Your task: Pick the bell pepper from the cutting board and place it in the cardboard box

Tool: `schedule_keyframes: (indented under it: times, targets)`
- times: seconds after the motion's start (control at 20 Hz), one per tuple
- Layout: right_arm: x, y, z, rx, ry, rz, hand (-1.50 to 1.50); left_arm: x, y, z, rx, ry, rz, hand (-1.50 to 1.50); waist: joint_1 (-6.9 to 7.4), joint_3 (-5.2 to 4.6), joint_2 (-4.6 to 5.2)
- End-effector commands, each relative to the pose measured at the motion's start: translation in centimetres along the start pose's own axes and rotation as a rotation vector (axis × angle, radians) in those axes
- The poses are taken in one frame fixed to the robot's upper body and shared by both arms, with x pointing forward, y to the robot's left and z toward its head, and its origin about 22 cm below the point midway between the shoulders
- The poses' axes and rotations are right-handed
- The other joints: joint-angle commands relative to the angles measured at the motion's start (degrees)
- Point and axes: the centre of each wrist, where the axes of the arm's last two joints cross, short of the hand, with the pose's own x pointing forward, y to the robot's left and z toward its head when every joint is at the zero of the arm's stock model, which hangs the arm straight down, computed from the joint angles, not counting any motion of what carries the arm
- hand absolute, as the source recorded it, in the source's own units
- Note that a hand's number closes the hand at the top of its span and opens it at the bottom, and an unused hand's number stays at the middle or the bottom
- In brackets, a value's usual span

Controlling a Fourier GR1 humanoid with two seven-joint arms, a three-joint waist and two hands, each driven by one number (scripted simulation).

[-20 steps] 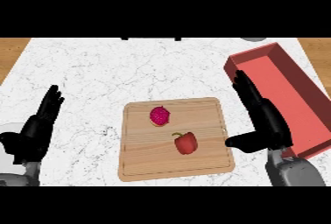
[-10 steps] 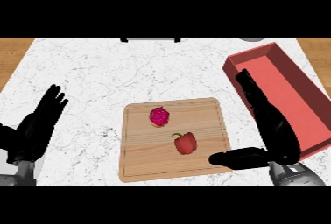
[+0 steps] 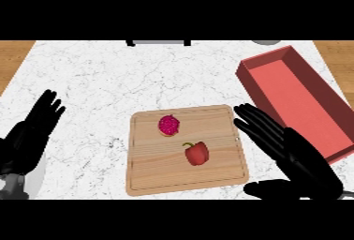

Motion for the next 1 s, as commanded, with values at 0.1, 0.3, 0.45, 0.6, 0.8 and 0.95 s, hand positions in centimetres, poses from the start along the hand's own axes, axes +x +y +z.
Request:
schedule_keyframes:
  times: [0.1, 0.3, 0.45, 0.6, 0.8, 0.95]
  targets:
    - [3.7, -0.2, -1.4, 0.219, 0.171, 0.322, -1.50, 1.0, -0.3, 0.0, -0.015, 0.005, -0.002, 0.00, 0.43, -0.06, -0.16]
    - [7.0, 1.7, -3.3, 0.329, 0.281, 0.388, -1.50, -0.1, 0.3, 0.1, -0.015, 0.008, 0.008, 0.00, 0.95, -0.05, 0.20]
    - [9.5, 3.3, -4.7, 0.387, 0.339, 0.393, -1.50, -0.2, -0.4, 1.3, -0.028, 0.013, -0.003, 0.00, 1.23, 0.09, 0.19]
    - [8.9, 5.1, -7.4, 0.462, 0.411, 0.337, -1.50, -0.9, 0.4, 0.2, -0.025, 0.000, -0.003, 0.00, 1.08, 0.13, 0.55]
    - [9.6, 4.3, -7.7, 0.509, 0.476, 0.354, -1.50, 0.3, 0.4, 0.6, -0.021, -0.010, -0.004, 0.00, 0.79, 0.19, 0.46]
    - [9.3, 5.1, -8.1, 0.526, 0.490, 0.357, -1.50, 1.2, 0.1, -0.1, -0.010, -0.012, 0.009, 0.00, 0.67, 0.21, 0.50]
